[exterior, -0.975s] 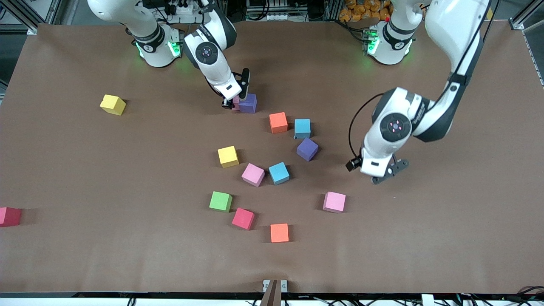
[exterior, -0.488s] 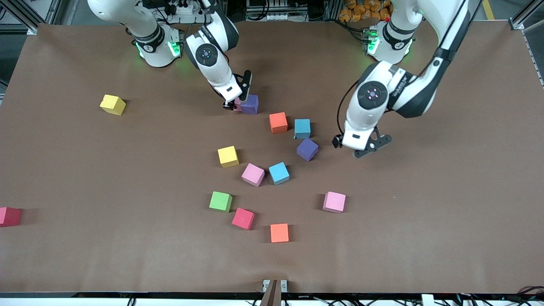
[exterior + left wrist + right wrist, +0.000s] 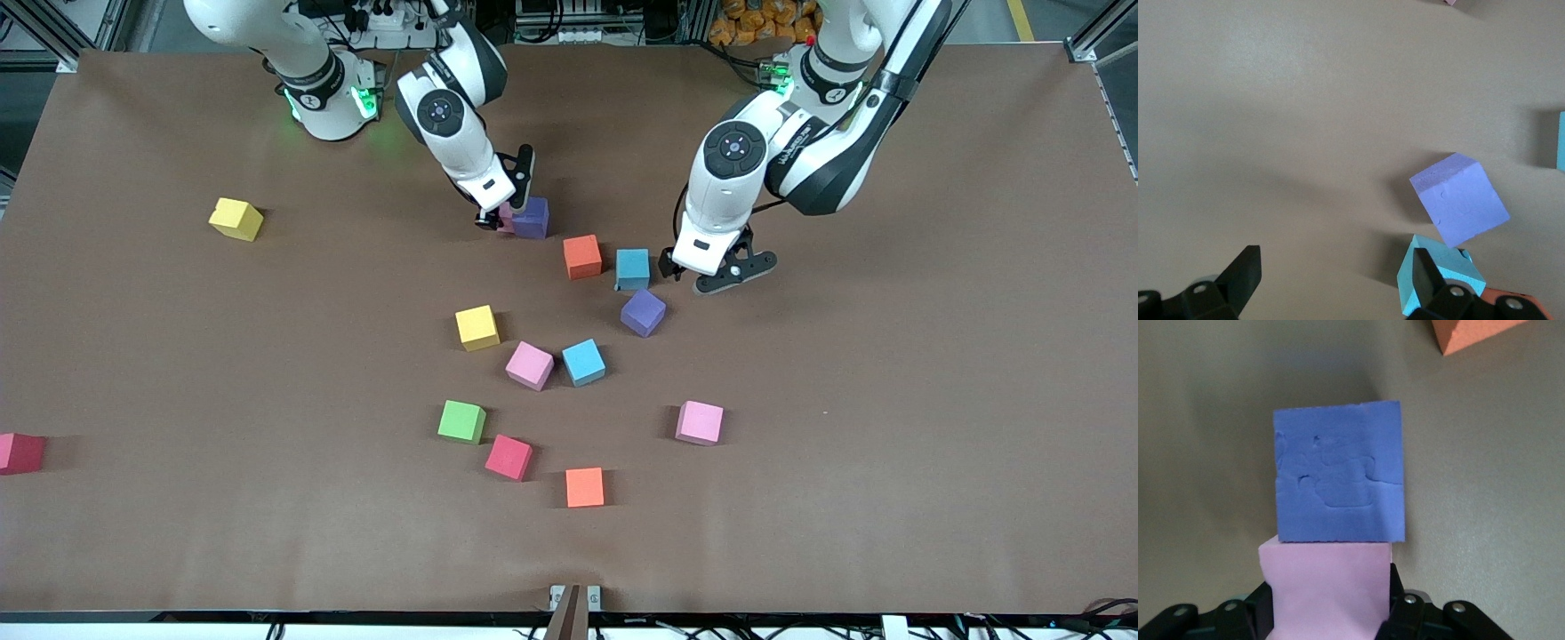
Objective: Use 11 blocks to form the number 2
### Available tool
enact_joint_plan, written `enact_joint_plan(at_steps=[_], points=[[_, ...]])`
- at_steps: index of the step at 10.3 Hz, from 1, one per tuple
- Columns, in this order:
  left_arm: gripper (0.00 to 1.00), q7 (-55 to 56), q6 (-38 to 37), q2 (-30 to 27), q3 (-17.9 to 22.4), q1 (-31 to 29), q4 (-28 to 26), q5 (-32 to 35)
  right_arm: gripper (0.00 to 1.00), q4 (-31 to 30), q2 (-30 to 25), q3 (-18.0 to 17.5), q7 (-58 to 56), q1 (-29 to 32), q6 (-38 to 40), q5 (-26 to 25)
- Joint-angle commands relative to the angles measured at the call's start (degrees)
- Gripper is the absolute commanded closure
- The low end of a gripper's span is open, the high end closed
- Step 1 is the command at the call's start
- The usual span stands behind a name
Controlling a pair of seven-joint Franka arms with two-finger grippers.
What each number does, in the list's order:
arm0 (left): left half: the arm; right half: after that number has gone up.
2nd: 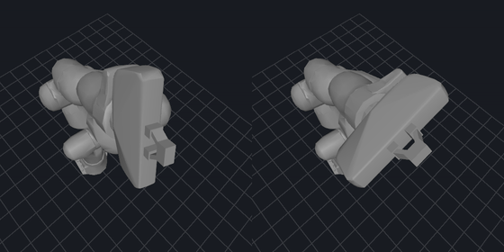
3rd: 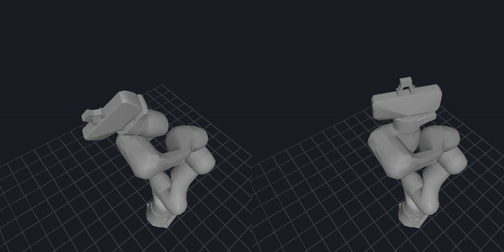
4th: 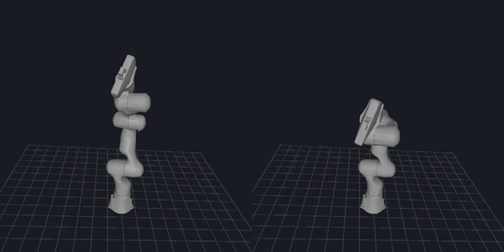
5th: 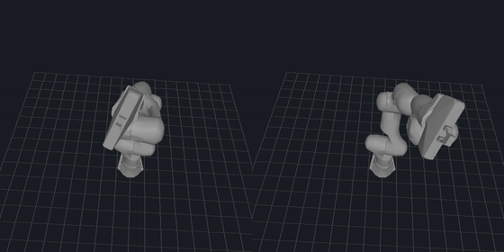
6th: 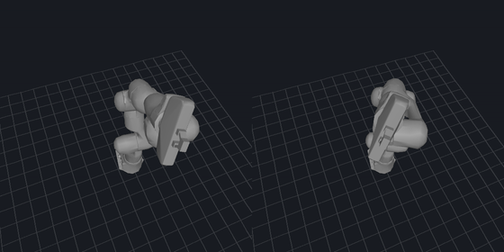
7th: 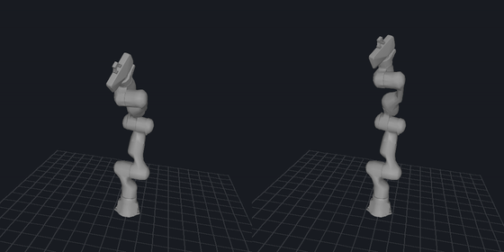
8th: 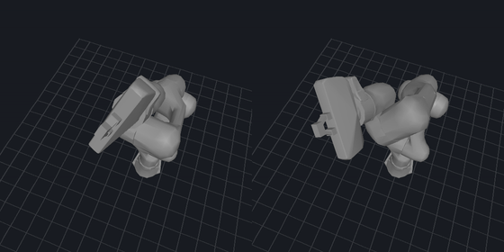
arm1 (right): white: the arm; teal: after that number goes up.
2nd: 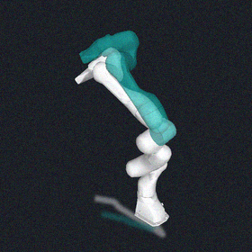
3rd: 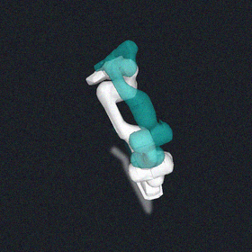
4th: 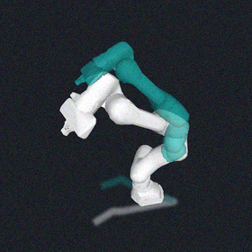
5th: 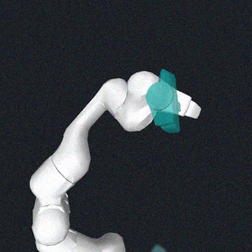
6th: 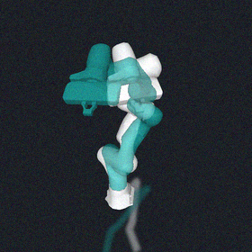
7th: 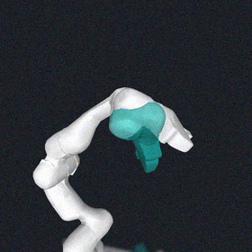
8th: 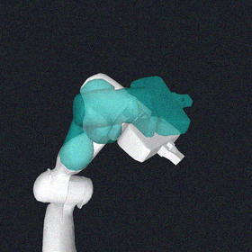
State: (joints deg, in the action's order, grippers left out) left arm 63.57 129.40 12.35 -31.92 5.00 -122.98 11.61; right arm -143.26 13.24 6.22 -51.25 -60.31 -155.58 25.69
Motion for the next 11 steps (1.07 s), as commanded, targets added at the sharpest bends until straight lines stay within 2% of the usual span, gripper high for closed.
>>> enact_joint_plan(at_steps=[1, 3, 4, 5, 6, 11], points=[[0.00, 0.24, 1.03, -1.54, -0.43, -0.78, -1.03, -1.06, 1.00, 2.55, 5.04, 0.20, -2.28, -1.92, -2.18, 1.99], [0.00, 0.24, 1.03, -1.36, -0.43, -0.87, -0.77, -1.06, 1.00, 2.81, 5.39, 0.20, -2.28, -1.92, -2.19, 1.99], [0.00, 0.15, 1.03, -1.19, -0.34, -0.87, -0.77, -1.06, 0.93, 3.07, 5.48, 0.20, -2.28, -1.92, -2.10, 1.99], [0.00, 0.15, 1.03, -1.19, -0.34, -0.87, -0.77, -1.06, 0.74, 3.16, 5.83, 0.20, -2.19, -1.92, -2.18, 1.99], [0.00, 0.15, 1.03, -1.19, -0.34, -0.87, -0.68, -1.06, 0.64, 3.17, 5.83, 0.20, -2.02, -1.92, -2.19, 2.34], [0.00, 0.06, 1.03, -0.14, -0.34, -0.87, 0.63, -1.06, 0.32, 4.22, 6.45, 0.20, -1.93, -1.83, -2.19, 2.61]])
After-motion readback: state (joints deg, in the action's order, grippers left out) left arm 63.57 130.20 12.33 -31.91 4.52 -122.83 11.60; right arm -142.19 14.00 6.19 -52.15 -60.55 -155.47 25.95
